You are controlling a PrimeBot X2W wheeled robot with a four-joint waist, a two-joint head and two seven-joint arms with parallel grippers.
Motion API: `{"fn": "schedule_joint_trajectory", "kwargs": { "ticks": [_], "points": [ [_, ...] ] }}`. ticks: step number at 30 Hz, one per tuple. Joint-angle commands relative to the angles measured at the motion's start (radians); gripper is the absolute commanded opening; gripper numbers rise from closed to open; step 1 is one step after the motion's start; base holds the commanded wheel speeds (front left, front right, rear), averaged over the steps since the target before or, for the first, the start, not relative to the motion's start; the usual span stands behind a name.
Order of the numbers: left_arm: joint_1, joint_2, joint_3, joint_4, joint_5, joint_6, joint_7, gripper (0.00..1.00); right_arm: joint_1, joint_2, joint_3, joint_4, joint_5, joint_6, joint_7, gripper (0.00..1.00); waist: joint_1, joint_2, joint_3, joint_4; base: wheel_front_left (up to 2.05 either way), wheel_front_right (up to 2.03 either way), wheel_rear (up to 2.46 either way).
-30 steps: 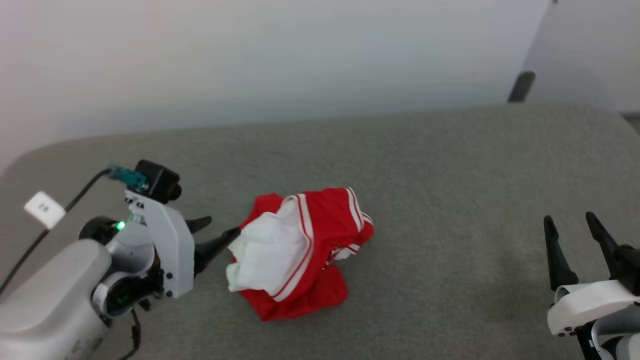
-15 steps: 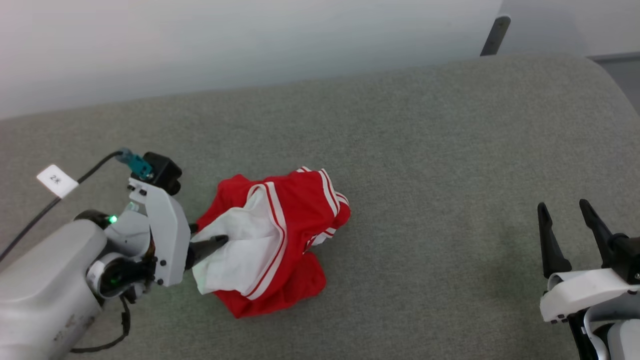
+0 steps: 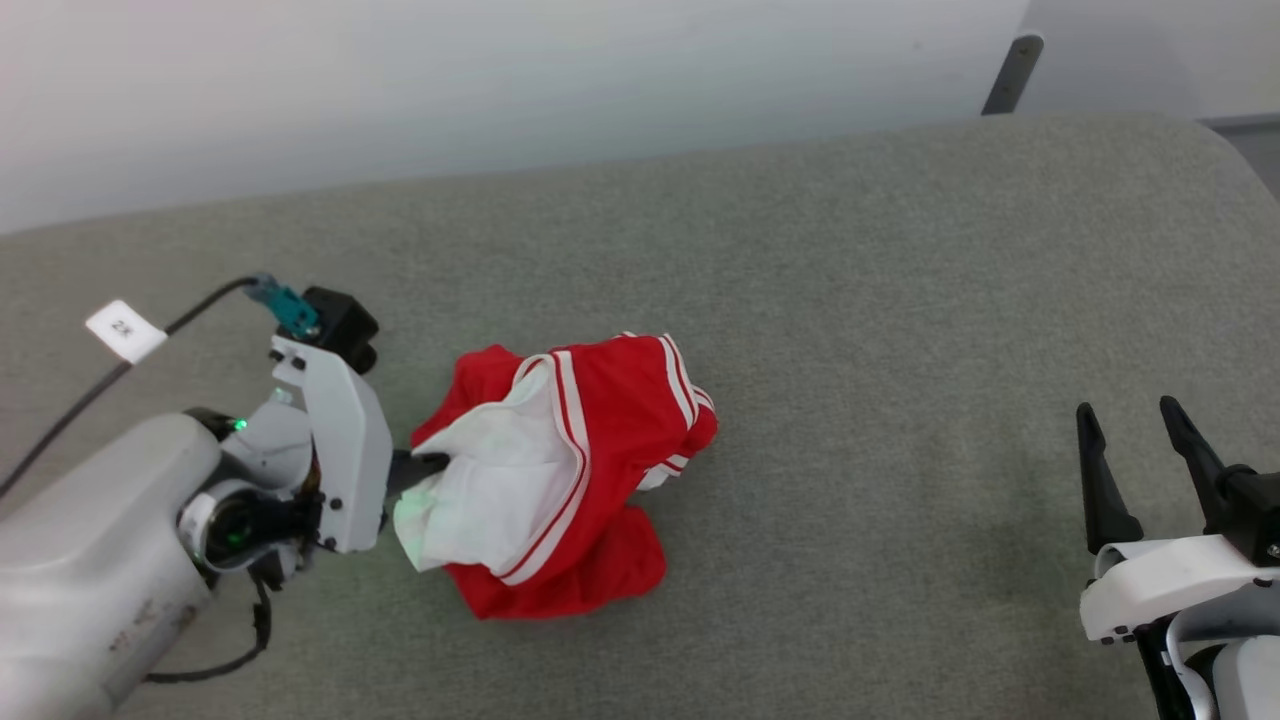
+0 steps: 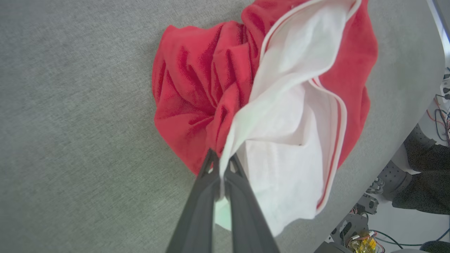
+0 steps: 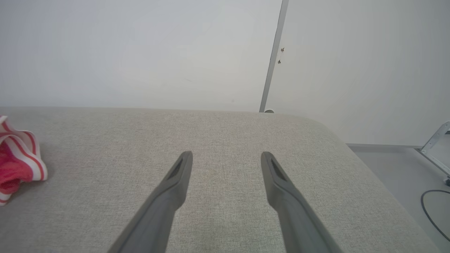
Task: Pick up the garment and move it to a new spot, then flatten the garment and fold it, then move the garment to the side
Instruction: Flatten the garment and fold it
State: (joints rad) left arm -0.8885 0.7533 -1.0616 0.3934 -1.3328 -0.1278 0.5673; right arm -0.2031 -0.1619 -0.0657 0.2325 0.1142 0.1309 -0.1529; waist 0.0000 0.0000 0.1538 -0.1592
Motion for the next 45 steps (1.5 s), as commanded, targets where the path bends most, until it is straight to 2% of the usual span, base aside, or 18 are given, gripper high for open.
{"fn": "schedule_joint_trajectory", "kwargs": {
  "ticks": [1, 7, 19, 26, 27, 28, 29, 35, 45],
  "points": [
    [-0.01, 0.005, -0.002, 0.007, -0.013, -0.003, 0.0, 0.0, 0.001, -0.003, -0.007, 0.001, -0.001, 0.0, -0.002, 1.0, 0.0, 0.0, -0.014, 0.013, 0.0, 0.0, 0.0],
    [-0.025, 0.025, 0.009, 0.039, -0.035, -0.003, -0.013, 0.0, 0.027, -0.005, -0.021, -0.004, -0.007, 0.0, 0.009, 1.0, 0.0, 0.0, -0.057, 0.051, 0.0, 0.0, 0.0],
    [0.052, 0.128, 0.036, 0.131, -0.069, 0.013, -0.054, 0.0, 0.066, 0.005, -0.036, -0.027, -0.01, 0.0, 0.029, 1.0, 0.0, 0.0, -0.107, 0.105, 0.0, 0.0, 0.0],
    [0.14, 0.106, 0.031, 0.181, -0.105, 0.004, -0.1, 0.0, 0.073, 0.009, -0.034, -0.041, -0.003, 0.0, 0.037, 1.0, 0.0, 0.0, -0.106, 0.114, 0.0, 0.0, 0.0],
    [0.147, 0.101, 0.029, 0.186, -0.105, 0.004, -0.107, 0.19, 0.074, 0.008, -0.034, -0.042, -0.003, 0.0, 0.038, 1.0, 0.0, 0.0, -0.106, 0.114, 0.0, 0.0, 0.0],
    [0.154, 0.096, 0.027, 0.189, -0.105, 0.004, -0.114, 0.65, 0.074, 0.008, -0.033, -0.043, -0.001, 0.0, 0.039, 1.0, 0.0, 0.0, -0.105, 0.114, 0.0, 0.0, 0.0],
    [0.158, 0.09, 0.026, 0.193, -0.107, 0.002, -0.12, 1.0, 0.074, 0.007, -0.032, -0.044, 0.001, 0.0, 0.041, 1.0, 0.0, 0.0, -0.104, 0.114, 0.0, 0.0, 0.0],
    [0.14, 0.086, 0.007, 0.191, -0.085, -0.002, -0.101, 1.0, 0.074, -0.002, -0.032, -0.054, 0.0, 0.0, 0.05, 1.0, 0.0, 0.0, -0.112, 0.112, 0.0, 0.0, 0.0],
    [0.099, 0.104, -0.039, 0.062, -0.029, 0.003, -0.03, 1.0, 0.096, -0.004, -0.04, -0.065, -0.002, 0.0, 0.061, 1.0, 0.0, 0.0, -0.152, 0.106, 0.0, 0.0, 0.0]
  ]
}}
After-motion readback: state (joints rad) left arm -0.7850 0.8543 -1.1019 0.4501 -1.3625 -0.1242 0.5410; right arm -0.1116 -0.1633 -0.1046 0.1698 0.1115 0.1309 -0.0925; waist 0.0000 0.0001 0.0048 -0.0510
